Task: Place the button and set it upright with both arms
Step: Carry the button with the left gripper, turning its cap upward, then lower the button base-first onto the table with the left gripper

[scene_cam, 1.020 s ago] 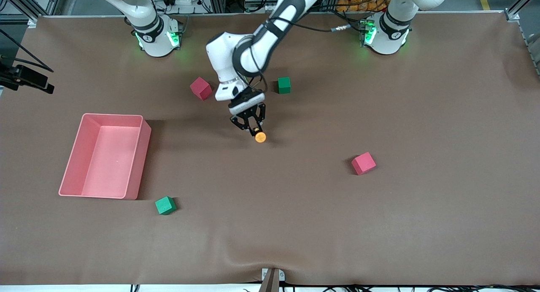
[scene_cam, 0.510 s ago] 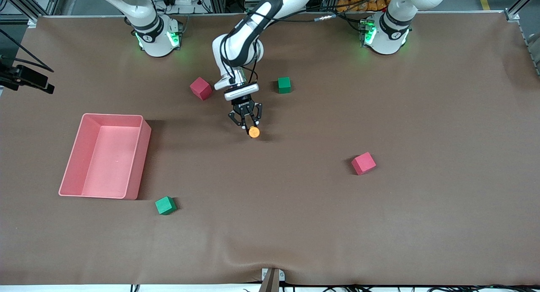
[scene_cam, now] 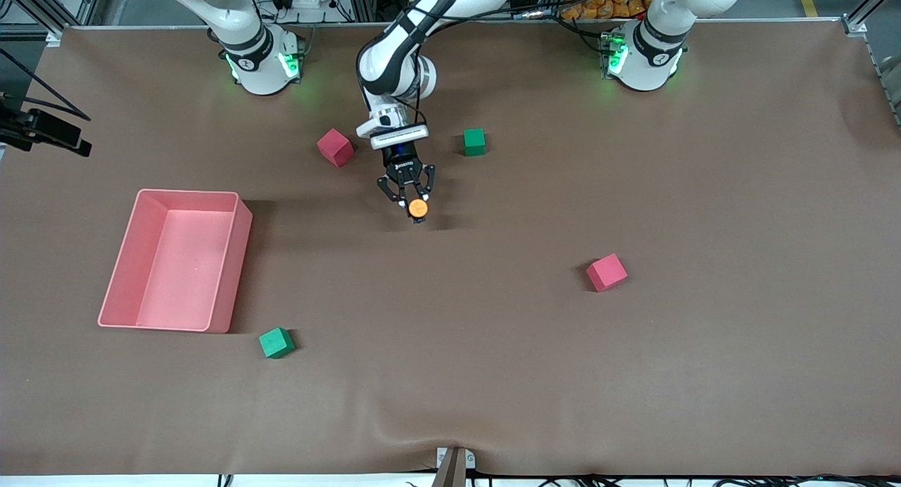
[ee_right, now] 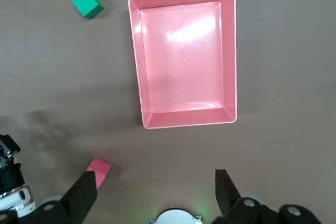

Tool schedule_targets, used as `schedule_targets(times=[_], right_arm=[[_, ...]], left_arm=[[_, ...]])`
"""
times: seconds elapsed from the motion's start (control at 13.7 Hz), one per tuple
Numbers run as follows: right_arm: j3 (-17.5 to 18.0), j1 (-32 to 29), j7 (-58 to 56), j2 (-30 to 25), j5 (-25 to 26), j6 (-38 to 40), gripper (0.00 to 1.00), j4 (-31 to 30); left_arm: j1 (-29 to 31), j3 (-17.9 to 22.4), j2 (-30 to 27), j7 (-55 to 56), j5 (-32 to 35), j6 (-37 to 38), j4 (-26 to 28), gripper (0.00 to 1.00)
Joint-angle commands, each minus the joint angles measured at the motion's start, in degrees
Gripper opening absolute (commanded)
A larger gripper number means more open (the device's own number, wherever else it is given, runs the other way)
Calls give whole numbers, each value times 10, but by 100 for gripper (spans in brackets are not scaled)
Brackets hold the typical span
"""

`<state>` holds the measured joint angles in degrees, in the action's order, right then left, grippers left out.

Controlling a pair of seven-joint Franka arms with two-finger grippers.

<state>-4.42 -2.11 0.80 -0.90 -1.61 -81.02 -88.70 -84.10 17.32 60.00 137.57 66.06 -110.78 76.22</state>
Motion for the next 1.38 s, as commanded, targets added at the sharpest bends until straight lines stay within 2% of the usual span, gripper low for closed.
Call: schedule_targets(times=[0.0, 1.17, 1.24, 1.31], right_arm=[[2, -1, 8, -3, -1, -4, 100, -4], [2, -2, 8, -3, -1, -2, 100, -5], [1, -2, 8, -3, -1, -2, 100, -5], [1, -2, 8, -3, -1, -2, 100, -5]], left_arm=[[-2, 5, 36, 45, 27, 12, -7, 0], [3, 5, 81, 46, 11, 19, -8, 0], [4, 5, 81, 46, 10, 19, -8, 1], [4, 5, 80, 46, 10, 19, -8, 18]])
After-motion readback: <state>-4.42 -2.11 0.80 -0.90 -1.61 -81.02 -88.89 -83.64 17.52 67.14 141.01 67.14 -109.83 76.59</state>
